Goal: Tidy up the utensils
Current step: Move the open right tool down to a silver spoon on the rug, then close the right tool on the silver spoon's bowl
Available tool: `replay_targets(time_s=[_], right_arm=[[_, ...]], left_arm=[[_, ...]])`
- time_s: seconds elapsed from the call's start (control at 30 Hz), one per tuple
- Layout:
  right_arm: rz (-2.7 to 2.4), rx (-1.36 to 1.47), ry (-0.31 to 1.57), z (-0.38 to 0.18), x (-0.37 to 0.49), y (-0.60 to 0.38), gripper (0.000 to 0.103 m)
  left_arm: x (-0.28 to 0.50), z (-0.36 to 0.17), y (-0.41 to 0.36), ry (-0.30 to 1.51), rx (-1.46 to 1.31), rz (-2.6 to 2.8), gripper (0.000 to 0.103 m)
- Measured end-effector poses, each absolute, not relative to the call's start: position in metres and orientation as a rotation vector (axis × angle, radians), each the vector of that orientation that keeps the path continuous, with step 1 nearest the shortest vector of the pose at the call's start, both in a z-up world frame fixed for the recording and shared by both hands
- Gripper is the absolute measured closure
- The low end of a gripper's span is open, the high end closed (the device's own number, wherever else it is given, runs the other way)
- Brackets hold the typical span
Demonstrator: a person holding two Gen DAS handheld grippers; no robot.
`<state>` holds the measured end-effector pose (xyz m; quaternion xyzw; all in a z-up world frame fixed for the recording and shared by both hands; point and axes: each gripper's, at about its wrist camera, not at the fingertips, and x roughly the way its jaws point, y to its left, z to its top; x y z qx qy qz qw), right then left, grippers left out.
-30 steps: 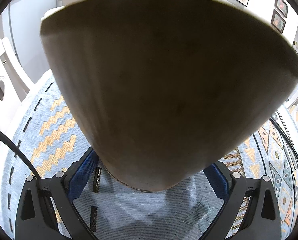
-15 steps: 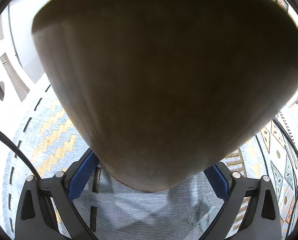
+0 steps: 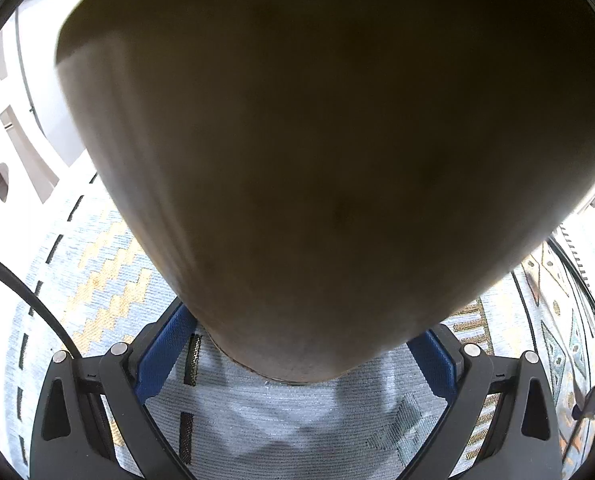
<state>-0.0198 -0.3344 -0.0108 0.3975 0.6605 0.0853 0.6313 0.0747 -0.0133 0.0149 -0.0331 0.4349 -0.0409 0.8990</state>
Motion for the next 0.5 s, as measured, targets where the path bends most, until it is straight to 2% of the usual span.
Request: replay_targets(time_s=[0.07, 0.23, 0.37, 0.5], right_arm=[[0.232, 0.945, 1.48, -0.007, -0.01, -0.326, 0.068], [0.211, 0.709, 1.481, 0.013, 0.0, -0.321, 0.068], [0.259, 0.59, 1.562, 0.016, -0.005, -0.324, 0.068], [0.385, 0.286, 1.709, 0.019, -0.022, -0.318, 0.068]], left_arm=[[0.075, 0.015, -0.013, 0.9, -0.069, -0.085, 0.003], [0.075, 0.014, -0.014, 0.9, -0.07, -0.086, 0.003], [0.075, 0.013, -0.013, 0.901, -0.07, -0.086, 0.003], [0.075, 0.013, -0.013, 0.901, -0.069, -0.086, 0.003]])
